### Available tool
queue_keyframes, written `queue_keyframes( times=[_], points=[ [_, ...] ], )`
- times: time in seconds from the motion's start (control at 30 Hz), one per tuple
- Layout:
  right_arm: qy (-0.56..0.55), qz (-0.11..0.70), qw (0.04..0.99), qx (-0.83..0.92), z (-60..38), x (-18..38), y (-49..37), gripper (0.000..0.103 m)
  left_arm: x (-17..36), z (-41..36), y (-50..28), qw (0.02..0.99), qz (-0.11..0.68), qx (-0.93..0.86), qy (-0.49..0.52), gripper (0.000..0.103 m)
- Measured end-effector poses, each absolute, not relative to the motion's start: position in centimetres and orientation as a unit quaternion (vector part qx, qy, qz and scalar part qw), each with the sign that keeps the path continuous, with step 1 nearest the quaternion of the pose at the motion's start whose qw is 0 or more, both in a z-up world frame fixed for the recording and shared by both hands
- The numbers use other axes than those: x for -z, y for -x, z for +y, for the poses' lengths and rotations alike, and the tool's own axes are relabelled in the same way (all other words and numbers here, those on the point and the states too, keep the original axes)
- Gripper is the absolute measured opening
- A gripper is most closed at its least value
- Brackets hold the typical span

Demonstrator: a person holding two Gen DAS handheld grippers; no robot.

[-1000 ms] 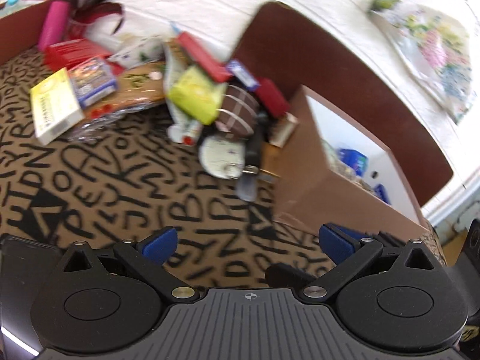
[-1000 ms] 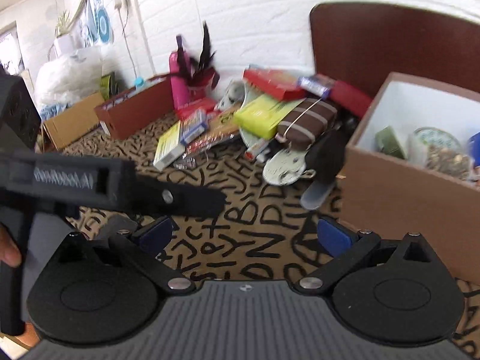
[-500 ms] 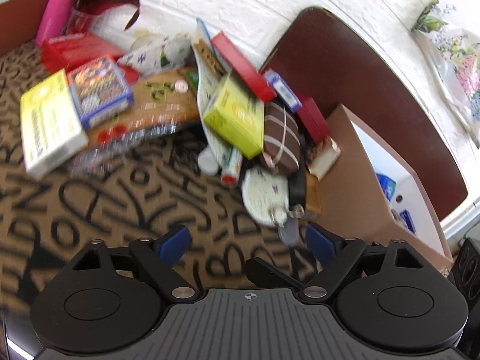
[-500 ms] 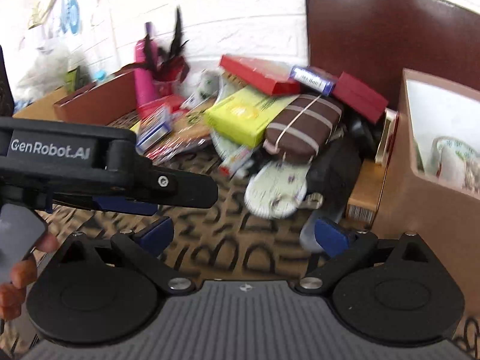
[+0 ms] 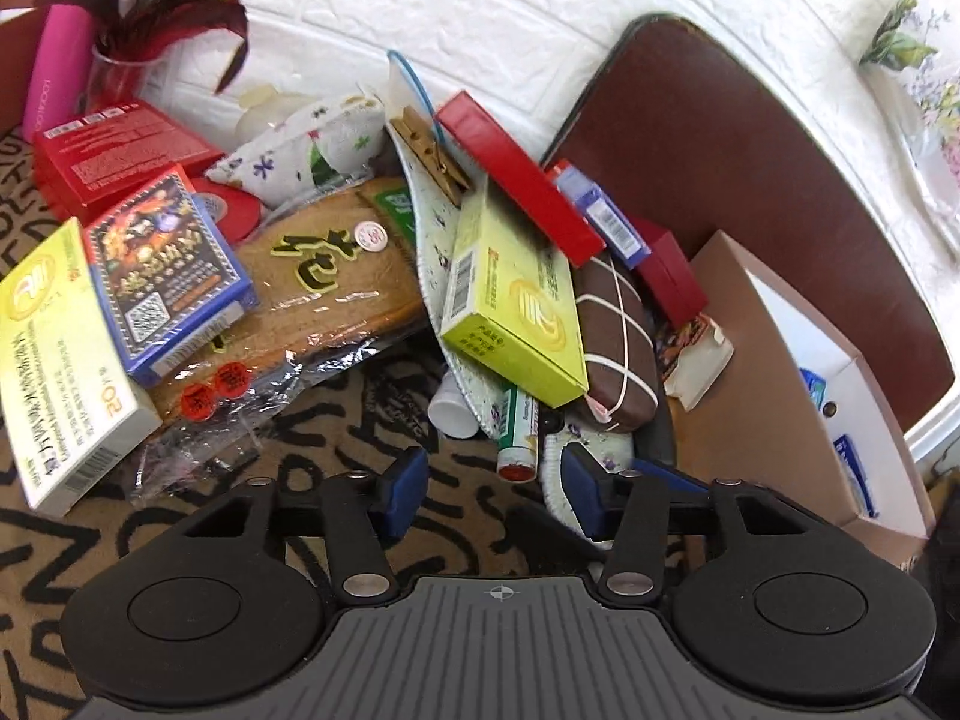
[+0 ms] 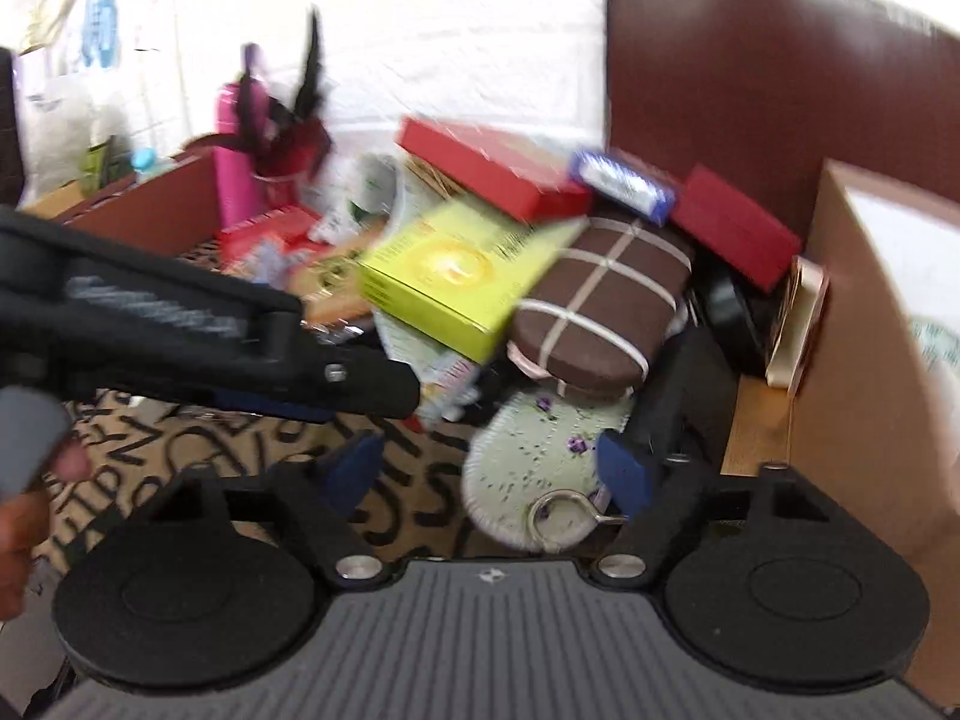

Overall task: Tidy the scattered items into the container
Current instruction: 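Move both tools back to the heap of items, then close the left tool on the brown striped pouch and lift it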

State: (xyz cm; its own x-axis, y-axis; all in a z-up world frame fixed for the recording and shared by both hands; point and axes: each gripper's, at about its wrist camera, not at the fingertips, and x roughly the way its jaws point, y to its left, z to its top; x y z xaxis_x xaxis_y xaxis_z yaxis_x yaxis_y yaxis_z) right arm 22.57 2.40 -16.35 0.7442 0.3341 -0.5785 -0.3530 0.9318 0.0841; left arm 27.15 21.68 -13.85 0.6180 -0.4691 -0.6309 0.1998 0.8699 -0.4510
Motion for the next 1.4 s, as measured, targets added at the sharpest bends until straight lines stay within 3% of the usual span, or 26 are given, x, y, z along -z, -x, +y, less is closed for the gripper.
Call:
queue_keyframes(
  times=[0.23,0.33,0.43,0.5,0.57,0.73,0.83,0.87,0.9,1.13,1.23,1.33,1.4],
  points=[
    [0.082,0.278,0.944,-0.157,4.7,18.3,-22.9,0.079,15.0,20.2,-29.5,0.873,0.405,0.199,0.183,0.061],
    [0.145,0.260,0.946,-0.128,5.1,19.4,-22.3,0.056,16.3,19.9,-30.5,0.864,0.425,0.191,0.190,0.051],
    [0.143,0.256,0.947,-0.130,4.1,19.7,-21.8,0.045,17.7,20.4,-30.4,0.849,0.440,0.195,0.219,0.036],
    [0.114,0.261,0.950,-0.131,3.4,19.6,-21.5,0.035,18.2,21.0,-30.0,0.841,0.441,0.191,0.248,0.017],
    [0.108,0.256,0.951,-0.137,3.1,19.3,-21.1,0.018,18.1,21.2,-29.4,0.841,0.440,0.186,0.253,0.015],
    [0.086,0.258,0.950,-0.153,1.5,18.8,-20.3,0.010,16.8,21.4,-27.5,0.850,0.431,0.185,0.242,0.011],
    [0.081,0.262,0.946,-0.173,0.8,18.3,-19.1,0.008,16.3,21.3,-25.8,0.851,0.430,0.190,0.234,0.013],
    [0.088,0.261,0.944,-0.180,0.7,18.2,-18.5,0.007,16.1,21.4,-25.4,0.850,0.431,0.193,0.235,0.028],
    [0.091,0.261,0.942,-0.189,0.5,18.1,-17.7,0.007,16.0,21.4,-25.2,0.848,0.431,0.195,0.238,0.032],
    [0.102,0.298,0.911,-0.265,-1.9,17.5,-11.3,0.006,15.7,21.7,-21.5,0.836,0.447,0.213,0.235,0.032],
    [0.109,0.321,0.892,-0.298,-2.7,17.5,-9.3,0.011,16.0,21.2,-19.6,0.829,0.463,0.225,0.219,0.037],
    [0.083,0.349,0.876,-0.322,-3.3,17.3,-8.7,0.024,16.3,20.9,-18.4,0.825,0.469,0.230,0.217,0.052],
    [0.047,0.351,0.878,-0.322,-3.8,16.6,-9.0,0.025,16.1,20.4,-17.8,0.831,0.462,0.223,0.216,0.065]
  ],
)
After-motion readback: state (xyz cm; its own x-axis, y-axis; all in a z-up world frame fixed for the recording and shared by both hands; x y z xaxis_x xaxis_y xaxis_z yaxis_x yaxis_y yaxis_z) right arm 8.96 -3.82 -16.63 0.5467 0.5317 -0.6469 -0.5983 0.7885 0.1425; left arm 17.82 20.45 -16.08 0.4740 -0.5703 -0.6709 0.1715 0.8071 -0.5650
